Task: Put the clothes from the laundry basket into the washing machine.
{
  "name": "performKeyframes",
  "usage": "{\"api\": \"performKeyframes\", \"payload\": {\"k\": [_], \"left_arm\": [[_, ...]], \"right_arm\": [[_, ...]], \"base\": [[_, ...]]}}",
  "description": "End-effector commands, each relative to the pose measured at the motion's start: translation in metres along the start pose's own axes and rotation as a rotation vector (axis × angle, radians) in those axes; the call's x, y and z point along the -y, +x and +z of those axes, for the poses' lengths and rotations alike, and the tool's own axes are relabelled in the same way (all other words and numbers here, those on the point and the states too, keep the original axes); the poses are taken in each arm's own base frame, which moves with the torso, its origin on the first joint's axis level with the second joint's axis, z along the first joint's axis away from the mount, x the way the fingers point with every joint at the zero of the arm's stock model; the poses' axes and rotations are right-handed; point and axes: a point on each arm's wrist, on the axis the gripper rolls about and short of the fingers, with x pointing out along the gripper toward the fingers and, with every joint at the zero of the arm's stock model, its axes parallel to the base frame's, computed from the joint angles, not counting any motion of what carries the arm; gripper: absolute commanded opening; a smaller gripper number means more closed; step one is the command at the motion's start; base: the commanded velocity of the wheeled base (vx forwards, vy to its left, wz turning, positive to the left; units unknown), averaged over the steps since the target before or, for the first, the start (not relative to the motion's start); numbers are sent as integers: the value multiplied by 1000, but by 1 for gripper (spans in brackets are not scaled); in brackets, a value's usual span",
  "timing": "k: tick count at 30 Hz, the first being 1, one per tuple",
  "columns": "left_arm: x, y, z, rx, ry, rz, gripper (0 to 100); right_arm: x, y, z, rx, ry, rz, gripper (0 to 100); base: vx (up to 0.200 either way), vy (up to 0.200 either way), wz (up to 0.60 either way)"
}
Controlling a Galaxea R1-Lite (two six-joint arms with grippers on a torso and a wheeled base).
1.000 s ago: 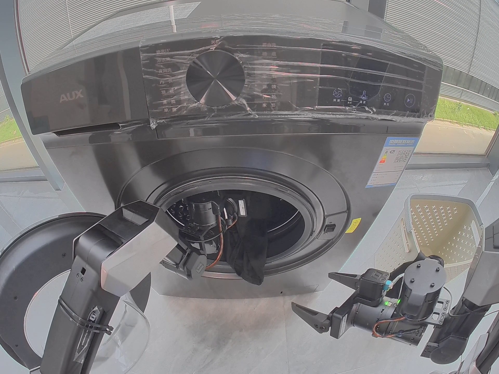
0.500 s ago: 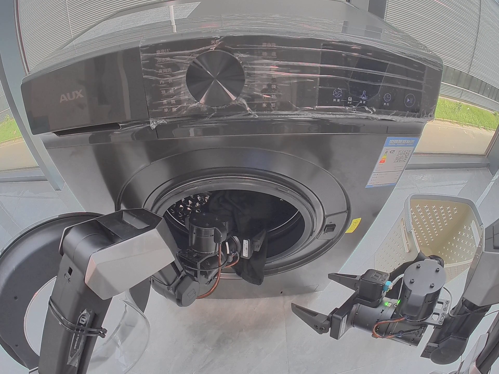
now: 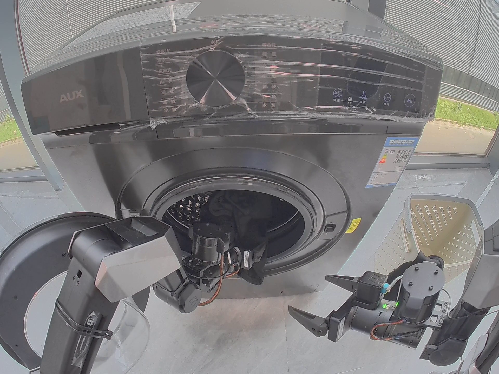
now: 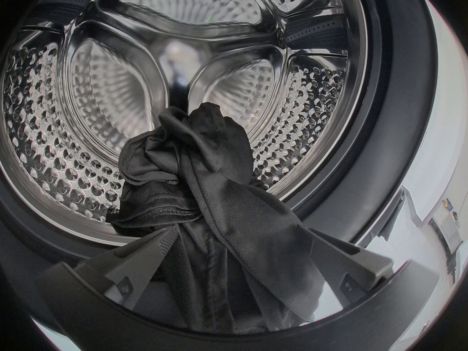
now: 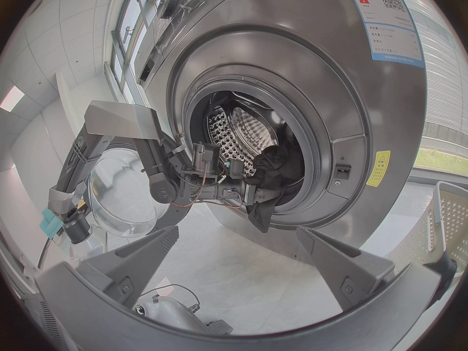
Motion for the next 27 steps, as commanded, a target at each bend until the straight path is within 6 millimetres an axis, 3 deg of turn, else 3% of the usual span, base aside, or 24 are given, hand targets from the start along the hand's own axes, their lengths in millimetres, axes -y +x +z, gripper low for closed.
{"api": "performKeyframes", "payload": {"k": [1,2,13,27], "left_arm": [[-1,9,-13,-11,1,7,100],[-1,9,-14,-12,1,6,0],[-4,15,-10,21,-5,21,0],[-36,48,63,340,-55,208,0]], "right_arm": [[-1,0,0,1,-1,4,100],[-1,0,0,1,-1,3,100],[-1,2,2,10,1,4,100],[-2,3,3,19,1,8,100]], "base": [[0,0,0],[0,0,0],[0,0,0],[0,0,0]]}}
